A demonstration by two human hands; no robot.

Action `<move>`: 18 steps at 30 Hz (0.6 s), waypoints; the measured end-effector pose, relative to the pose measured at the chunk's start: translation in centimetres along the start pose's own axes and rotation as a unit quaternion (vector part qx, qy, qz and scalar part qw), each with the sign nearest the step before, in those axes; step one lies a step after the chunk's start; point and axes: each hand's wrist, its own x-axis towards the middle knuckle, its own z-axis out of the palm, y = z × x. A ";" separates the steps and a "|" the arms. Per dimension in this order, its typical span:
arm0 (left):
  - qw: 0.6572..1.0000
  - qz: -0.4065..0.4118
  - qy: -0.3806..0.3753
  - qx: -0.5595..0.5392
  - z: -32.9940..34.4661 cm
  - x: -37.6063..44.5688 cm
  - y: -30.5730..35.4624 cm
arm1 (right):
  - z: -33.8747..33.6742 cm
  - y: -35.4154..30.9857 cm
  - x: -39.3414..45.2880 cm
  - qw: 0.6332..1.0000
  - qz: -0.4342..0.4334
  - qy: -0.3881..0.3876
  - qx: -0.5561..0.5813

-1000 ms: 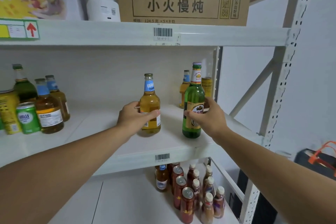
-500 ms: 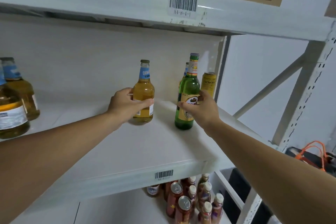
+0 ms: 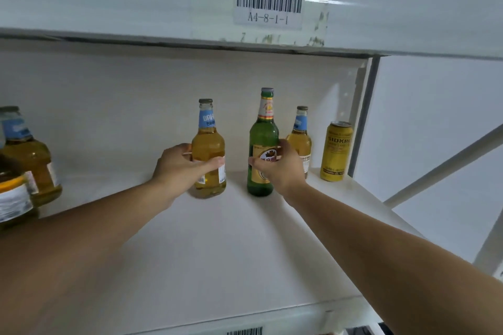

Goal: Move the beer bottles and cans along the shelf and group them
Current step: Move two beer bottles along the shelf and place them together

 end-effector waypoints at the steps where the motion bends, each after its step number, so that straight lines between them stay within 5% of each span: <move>1: 1.000 -0.003 0.006 -0.007 -0.1 0.4 0.0 | 0.4 0.1 0.5 1.000 -0.006 -0.001 0.001; 18: 0.999 0.000 -0.004 0.047 1.2 1.6 -0.9 | 2.0 0.5 3.4 1.000 -0.014 -0.016 0.015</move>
